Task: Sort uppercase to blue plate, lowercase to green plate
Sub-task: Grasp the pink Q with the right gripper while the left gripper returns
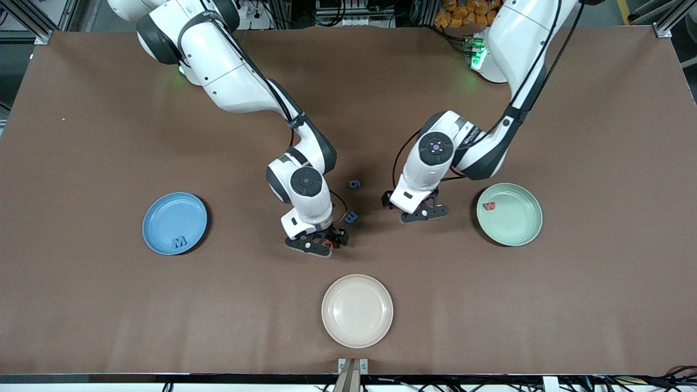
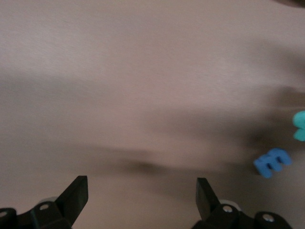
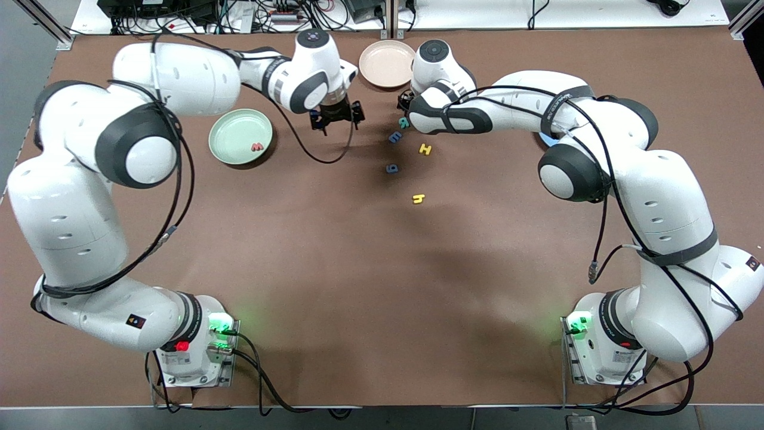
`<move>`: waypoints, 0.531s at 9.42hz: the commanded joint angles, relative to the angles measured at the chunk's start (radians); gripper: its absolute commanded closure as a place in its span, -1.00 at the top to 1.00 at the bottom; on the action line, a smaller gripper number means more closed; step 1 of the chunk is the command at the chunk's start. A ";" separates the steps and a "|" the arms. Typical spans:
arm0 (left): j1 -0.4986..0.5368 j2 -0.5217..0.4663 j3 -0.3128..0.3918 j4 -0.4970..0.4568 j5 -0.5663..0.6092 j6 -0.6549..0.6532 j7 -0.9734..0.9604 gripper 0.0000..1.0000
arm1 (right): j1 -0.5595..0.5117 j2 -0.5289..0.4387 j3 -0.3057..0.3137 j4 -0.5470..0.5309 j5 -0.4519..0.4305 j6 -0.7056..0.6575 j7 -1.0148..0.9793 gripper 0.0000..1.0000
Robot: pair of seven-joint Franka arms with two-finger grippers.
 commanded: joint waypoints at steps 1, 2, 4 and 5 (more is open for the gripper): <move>-0.040 0.037 0.004 0.075 0.055 -0.003 -0.045 1.00 | 0.013 0.021 -0.010 0.025 -0.055 -0.001 0.028 1.00; -0.058 0.045 0.000 0.095 0.060 -0.003 -0.047 1.00 | 0.013 0.021 -0.013 0.025 -0.093 -0.006 0.028 1.00; -0.083 0.060 0.001 0.113 0.061 -0.003 -0.045 1.00 | 0.013 0.021 -0.016 0.026 -0.115 -0.006 0.028 1.00; -0.087 0.060 0.001 0.114 0.063 -0.004 -0.044 1.00 | 0.018 0.021 -0.028 0.029 -0.115 -0.006 0.028 1.00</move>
